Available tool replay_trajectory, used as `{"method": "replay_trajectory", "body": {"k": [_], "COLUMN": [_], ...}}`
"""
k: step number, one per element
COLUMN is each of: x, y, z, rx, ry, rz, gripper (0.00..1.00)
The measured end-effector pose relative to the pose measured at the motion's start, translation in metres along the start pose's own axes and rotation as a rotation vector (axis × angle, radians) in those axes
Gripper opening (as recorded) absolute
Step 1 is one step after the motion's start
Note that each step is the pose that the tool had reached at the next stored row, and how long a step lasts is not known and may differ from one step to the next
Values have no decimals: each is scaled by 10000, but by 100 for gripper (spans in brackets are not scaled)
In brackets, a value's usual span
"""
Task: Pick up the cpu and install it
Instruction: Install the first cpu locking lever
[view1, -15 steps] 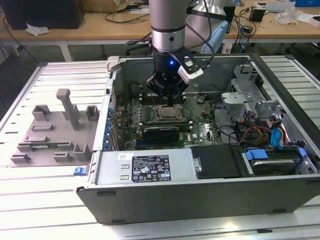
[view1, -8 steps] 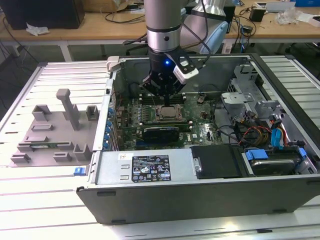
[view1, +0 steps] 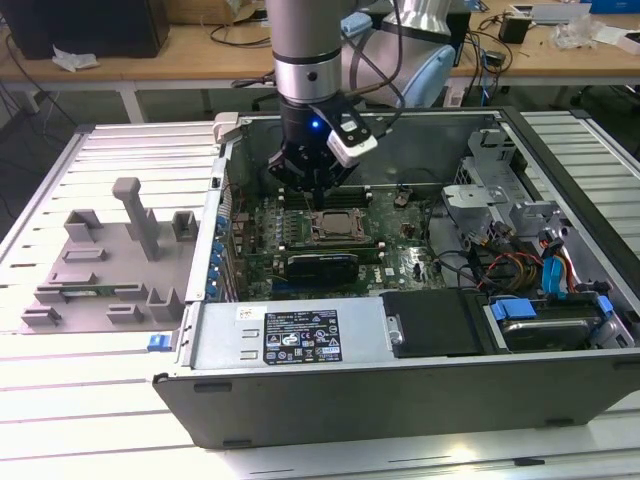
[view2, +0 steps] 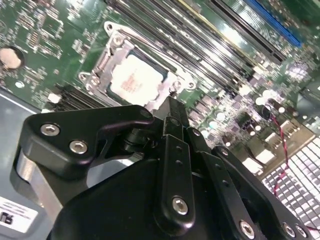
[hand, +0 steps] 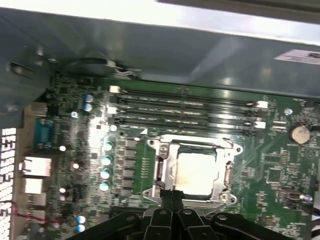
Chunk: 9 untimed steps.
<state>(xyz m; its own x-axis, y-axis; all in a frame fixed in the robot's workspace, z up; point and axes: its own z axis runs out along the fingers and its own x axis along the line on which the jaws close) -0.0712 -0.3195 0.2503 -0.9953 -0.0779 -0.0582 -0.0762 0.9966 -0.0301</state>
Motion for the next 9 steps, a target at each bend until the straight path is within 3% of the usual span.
{"method": "replay_trajectory", "body": {"k": [3, 9], "x": [36, 38], "y": [6, 6], "z": [-2, -2], "rx": [-1, -8], "ry": [0, 14], "rz": [2, 1], "gripper": [11, 11]}}
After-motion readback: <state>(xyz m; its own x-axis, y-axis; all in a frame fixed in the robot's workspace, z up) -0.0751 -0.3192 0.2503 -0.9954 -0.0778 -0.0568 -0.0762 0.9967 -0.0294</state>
